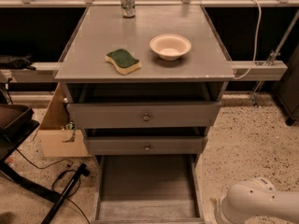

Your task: Close bottom drawer

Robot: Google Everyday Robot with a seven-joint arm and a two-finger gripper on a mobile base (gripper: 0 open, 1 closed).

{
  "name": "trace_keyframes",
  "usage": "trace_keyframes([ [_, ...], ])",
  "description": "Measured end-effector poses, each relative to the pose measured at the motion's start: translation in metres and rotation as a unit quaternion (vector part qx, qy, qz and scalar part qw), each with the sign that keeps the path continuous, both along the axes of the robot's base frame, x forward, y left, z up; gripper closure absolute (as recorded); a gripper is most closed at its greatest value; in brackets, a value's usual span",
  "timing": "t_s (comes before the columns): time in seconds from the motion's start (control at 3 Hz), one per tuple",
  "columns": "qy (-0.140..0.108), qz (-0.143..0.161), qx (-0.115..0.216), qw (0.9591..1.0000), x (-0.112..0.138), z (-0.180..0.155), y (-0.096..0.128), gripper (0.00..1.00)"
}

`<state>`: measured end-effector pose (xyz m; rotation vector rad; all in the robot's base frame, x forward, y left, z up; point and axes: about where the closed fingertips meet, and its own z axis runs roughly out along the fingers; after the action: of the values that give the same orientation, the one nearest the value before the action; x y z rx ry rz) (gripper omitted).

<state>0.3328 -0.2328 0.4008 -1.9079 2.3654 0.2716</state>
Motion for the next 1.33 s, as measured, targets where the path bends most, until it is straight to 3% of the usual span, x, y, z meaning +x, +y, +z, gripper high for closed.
trace_keyframes([
  [0.33,0.010,-0.012,0.015,0.9998,-0.005,-0.044,-0.008,0.03],
  [0.67,0.043,-0.025,0.044,0.9978,-0.038,-0.101,-0.013,0.26],
  [1.0,0.050,-0.028,0.086,0.9947,-0.063,-0.157,-0.012,0.50],
  [1.33,0.045,-0.017,0.139,0.9891,-0.069,-0.202,0.004,0.73],
])
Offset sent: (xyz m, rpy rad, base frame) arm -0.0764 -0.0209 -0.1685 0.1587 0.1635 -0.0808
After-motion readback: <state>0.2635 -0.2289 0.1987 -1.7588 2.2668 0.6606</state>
